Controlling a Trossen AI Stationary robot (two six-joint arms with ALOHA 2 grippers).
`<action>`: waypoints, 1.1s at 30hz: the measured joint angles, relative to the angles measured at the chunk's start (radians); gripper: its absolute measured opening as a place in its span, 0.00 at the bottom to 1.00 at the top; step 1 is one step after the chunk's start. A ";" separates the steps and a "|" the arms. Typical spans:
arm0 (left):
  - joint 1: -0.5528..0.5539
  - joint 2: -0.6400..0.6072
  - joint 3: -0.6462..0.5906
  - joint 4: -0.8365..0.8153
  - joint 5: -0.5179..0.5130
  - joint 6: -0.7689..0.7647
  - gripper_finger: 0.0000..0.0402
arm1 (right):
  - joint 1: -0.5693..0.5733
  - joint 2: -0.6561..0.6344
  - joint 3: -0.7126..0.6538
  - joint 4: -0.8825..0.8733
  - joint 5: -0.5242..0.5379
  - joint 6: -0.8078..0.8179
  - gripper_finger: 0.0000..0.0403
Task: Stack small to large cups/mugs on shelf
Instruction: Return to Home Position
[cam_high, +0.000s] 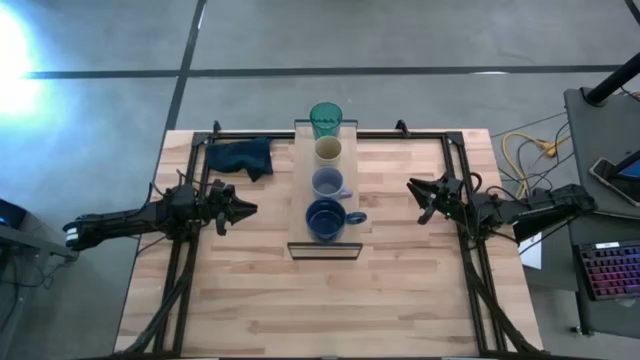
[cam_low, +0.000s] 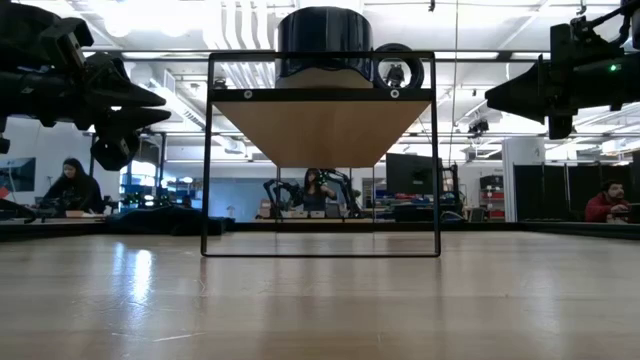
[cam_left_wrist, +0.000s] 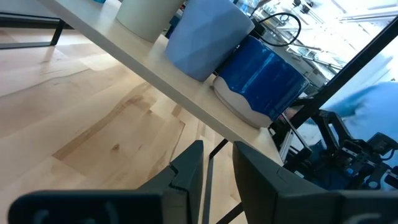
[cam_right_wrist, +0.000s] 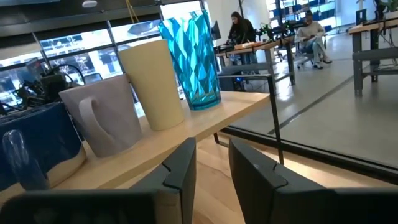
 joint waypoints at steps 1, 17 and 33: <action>0.000 0.000 0.000 0.000 0.000 0.000 0.18 | 0.000 0.000 0.000 0.000 0.000 0.000 0.22; 0.000 0.000 0.000 0.000 0.000 0.000 0.18 | 0.000 0.000 0.000 0.000 0.000 0.000 0.20; 0.000 0.000 0.000 0.001 0.000 0.000 0.18 | 0.000 0.000 0.001 0.000 0.000 0.000 0.20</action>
